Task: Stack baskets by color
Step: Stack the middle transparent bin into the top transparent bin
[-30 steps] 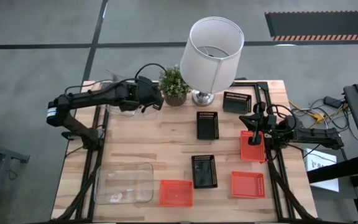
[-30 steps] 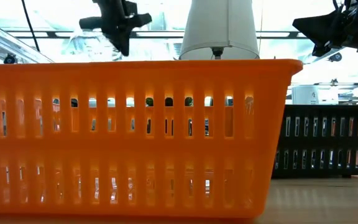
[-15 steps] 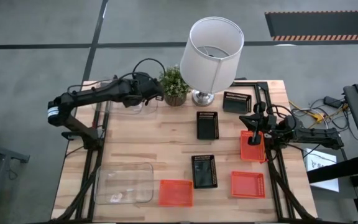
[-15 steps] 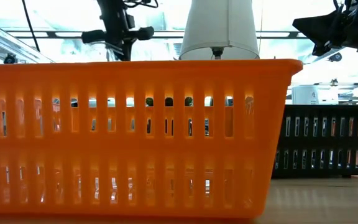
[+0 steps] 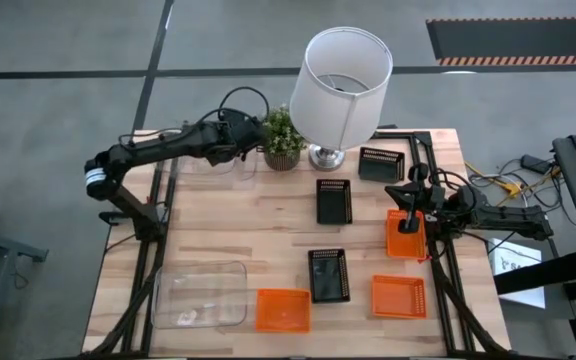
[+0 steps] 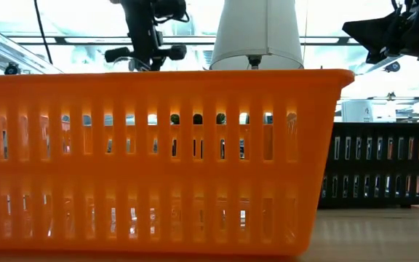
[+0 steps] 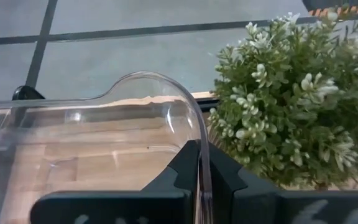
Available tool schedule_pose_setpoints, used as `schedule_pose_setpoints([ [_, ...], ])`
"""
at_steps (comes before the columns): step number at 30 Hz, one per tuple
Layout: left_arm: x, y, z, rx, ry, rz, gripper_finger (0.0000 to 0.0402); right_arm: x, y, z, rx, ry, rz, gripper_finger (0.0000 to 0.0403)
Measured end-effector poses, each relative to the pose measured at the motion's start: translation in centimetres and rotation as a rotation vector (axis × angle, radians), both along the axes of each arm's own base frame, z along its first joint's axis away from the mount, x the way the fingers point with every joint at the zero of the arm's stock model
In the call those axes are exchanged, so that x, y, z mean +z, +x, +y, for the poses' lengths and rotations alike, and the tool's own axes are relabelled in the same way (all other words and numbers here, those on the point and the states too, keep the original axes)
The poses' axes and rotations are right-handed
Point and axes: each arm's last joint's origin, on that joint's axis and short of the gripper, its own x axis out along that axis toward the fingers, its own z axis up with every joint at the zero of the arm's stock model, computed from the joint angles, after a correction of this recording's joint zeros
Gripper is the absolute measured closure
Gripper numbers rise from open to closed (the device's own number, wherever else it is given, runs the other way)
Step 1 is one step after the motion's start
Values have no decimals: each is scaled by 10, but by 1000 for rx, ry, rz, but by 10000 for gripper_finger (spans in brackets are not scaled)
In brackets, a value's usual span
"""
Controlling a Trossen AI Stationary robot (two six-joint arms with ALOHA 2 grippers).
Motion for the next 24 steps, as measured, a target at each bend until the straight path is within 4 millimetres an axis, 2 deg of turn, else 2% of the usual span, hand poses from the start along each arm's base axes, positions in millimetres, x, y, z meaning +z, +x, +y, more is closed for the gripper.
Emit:
schedule_pose_setpoints([
  [8, -14, 18, 9, -20, 15, 7, 401, 0, 0, 0, -5, -14, 0, 394],
  [24, -20, 21, 14, -7, 28, -22, 401, 1, 0, 0, -5, -14, -4, 394],
])
